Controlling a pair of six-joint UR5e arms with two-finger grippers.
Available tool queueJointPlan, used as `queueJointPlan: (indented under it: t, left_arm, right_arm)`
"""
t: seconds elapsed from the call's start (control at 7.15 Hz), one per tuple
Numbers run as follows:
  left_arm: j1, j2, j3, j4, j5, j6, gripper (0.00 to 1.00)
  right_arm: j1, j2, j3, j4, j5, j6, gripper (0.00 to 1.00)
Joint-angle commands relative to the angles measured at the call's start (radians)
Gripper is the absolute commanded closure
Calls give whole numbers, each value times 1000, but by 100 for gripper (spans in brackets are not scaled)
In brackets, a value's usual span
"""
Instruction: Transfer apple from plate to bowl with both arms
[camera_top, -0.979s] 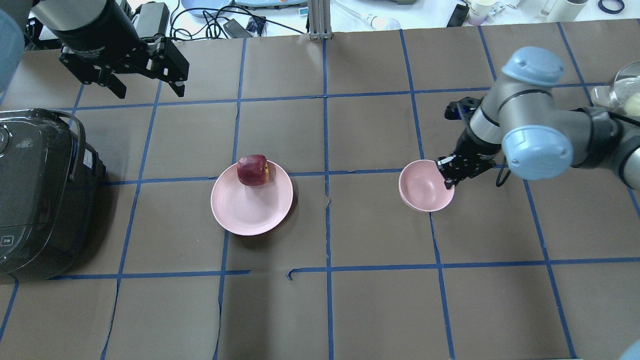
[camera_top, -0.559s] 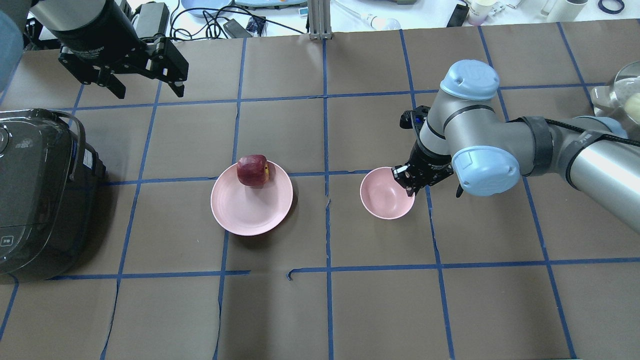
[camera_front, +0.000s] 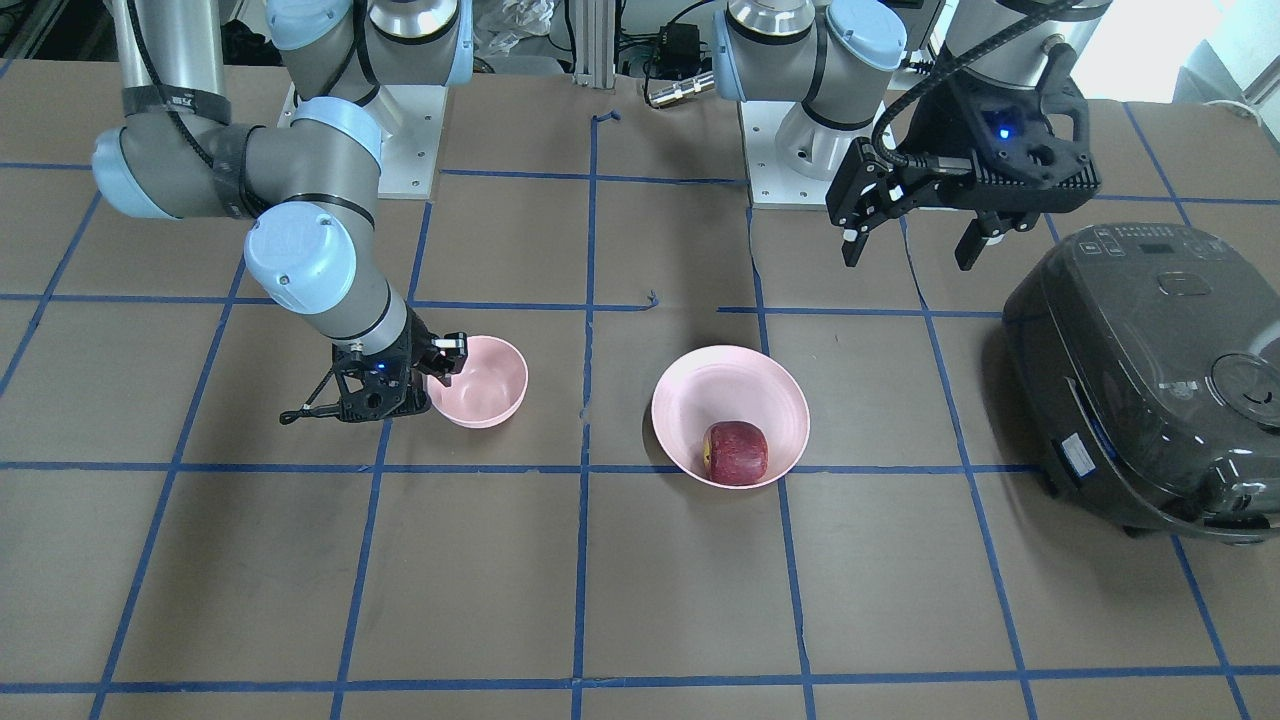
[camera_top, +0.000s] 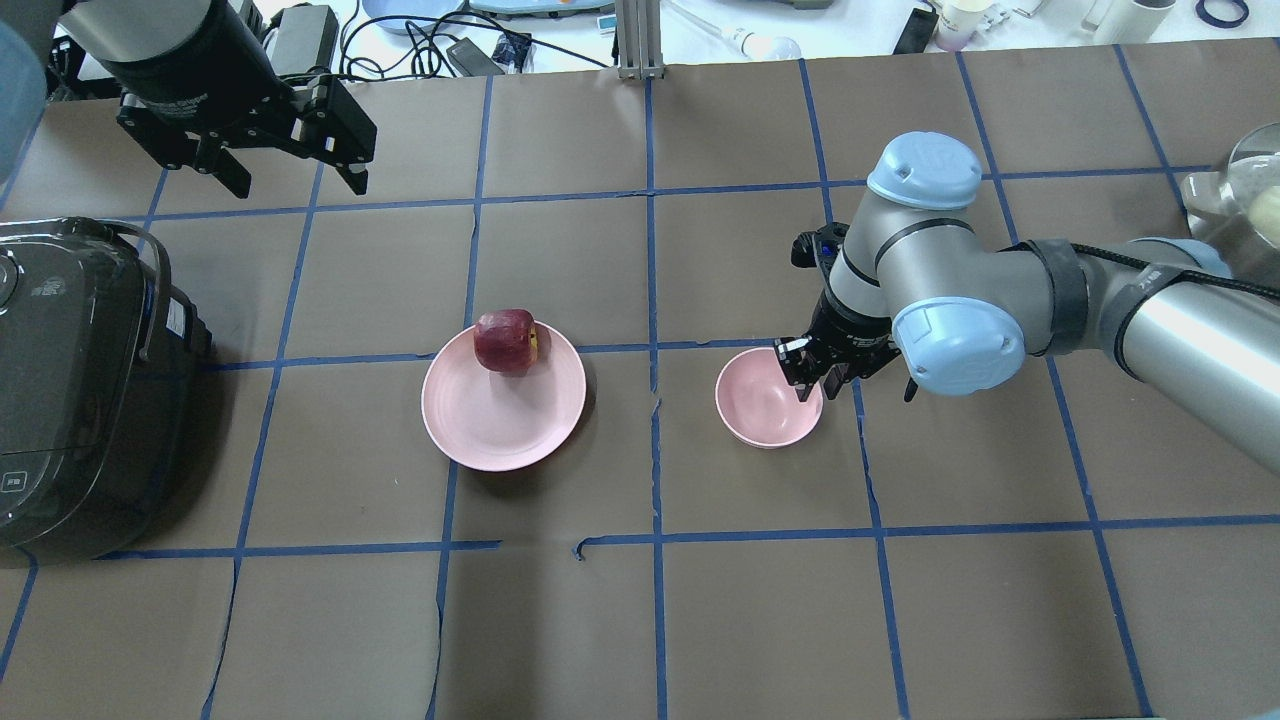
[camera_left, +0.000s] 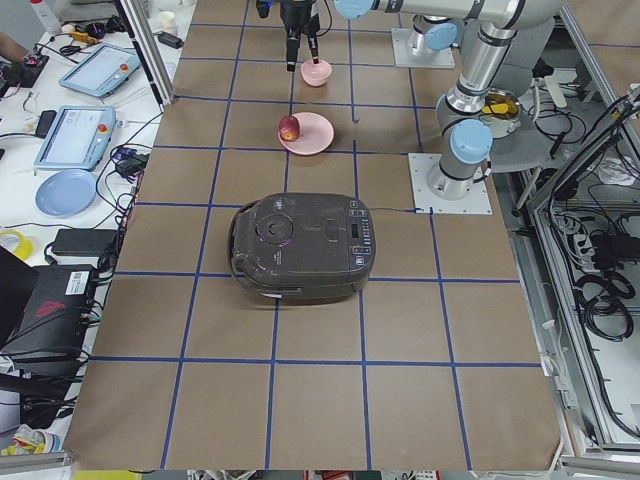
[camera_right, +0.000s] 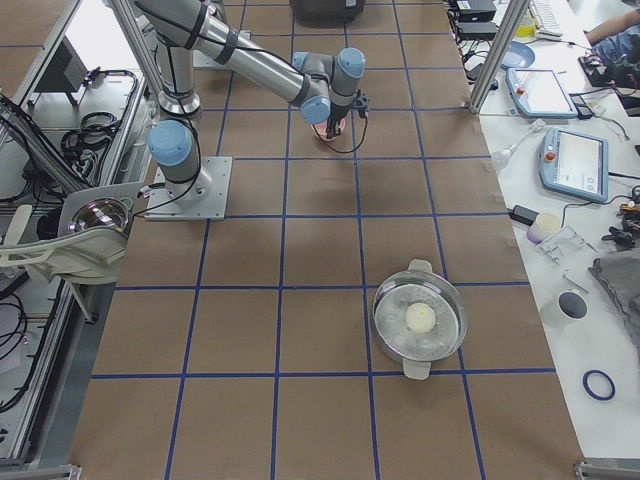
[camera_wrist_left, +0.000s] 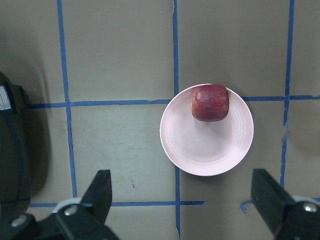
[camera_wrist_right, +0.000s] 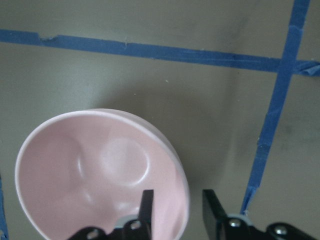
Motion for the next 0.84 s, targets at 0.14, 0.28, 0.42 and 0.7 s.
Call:
queueJointPlan:
  t: [0.14, 0.28, 0.42, 0.7]
  left_arm:
    - [5, -15, 14, 2, -4, -19, 0]
    - [-1, -31, 4, 25, -34, -67, 0]
    - [-29, -55, -22, 63, -38, -69, 0]
    - [-56, -116, -149, 177, -36, -70, 0]
  right_arm:
    - [-11, -37, -130, 118, -11, 1, 0]
    - [-16, -37, -246, 244, -41, -1, 0]
    - [-22, -37, -367, 359, -92, -3, 0]
    - [-98, -66, -492, 513, -100, -3, 0]
